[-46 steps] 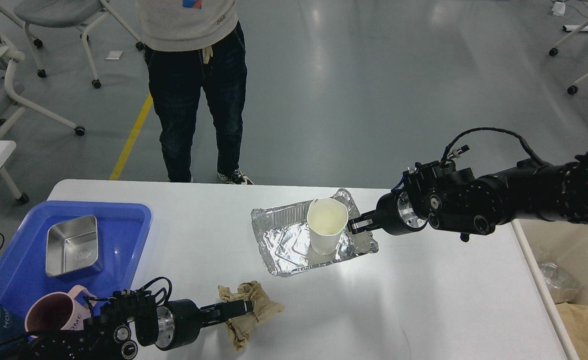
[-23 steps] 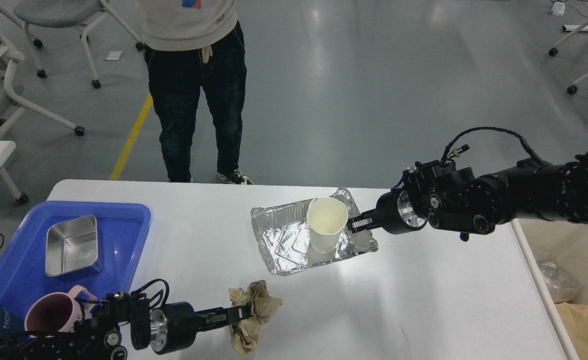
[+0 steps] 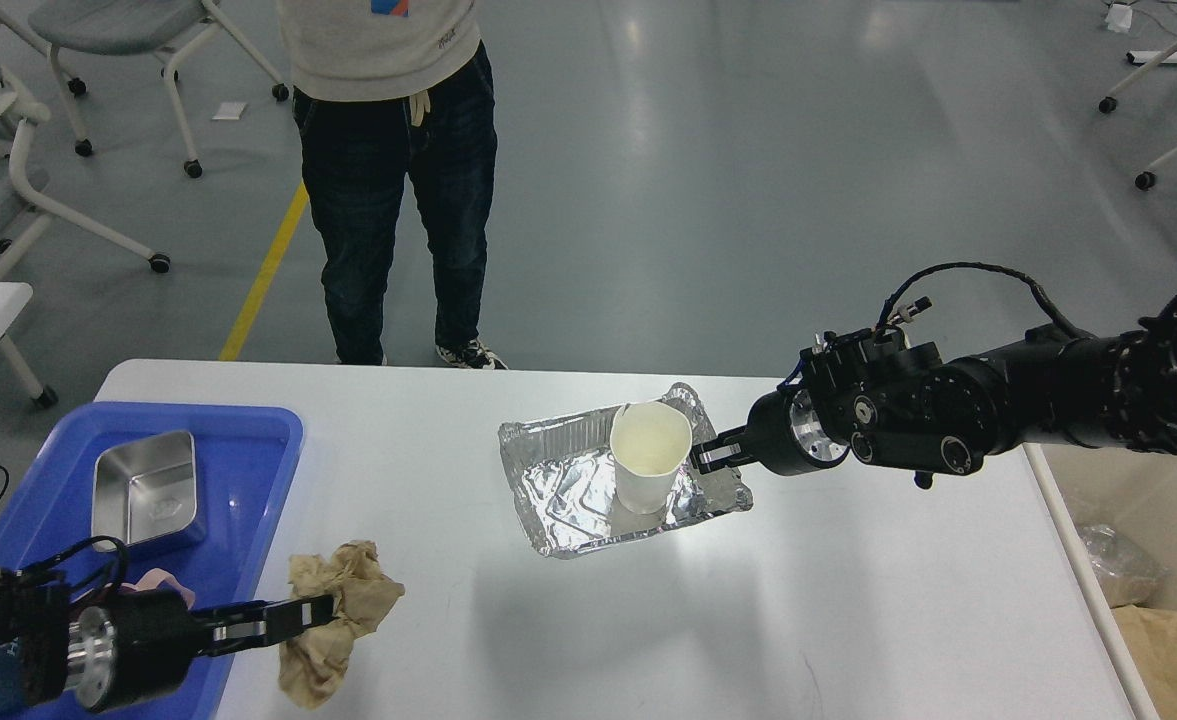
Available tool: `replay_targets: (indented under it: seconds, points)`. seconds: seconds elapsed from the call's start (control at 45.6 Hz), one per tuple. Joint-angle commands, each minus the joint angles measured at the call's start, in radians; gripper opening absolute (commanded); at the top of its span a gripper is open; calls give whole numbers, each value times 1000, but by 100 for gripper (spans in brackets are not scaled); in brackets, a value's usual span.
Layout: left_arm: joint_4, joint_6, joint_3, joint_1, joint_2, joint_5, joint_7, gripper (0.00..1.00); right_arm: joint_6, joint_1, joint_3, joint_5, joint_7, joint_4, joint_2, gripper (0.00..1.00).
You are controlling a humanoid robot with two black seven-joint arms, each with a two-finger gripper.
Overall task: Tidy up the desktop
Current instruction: 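Lift the paper bag and drop it into the foil tray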
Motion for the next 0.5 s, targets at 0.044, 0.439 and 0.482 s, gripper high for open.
replay_targets:
  seconds: [0.044, 0.439, 0.482]
  points:
    - [-75, -6, -20, -12, 161, -2, -53, 0, 0, -17, 2, 0, 0, -1, 1, 0]
    - [-72, -155, -247, -192, 72, -66, -62, 1, 0, -9, 4, 14, 0, 0, 32, 0]
    - [-67, -155, -244, -218, 39, -69, -54, 1, 0, -8, 4, 14, 0, 0, 32, 0]
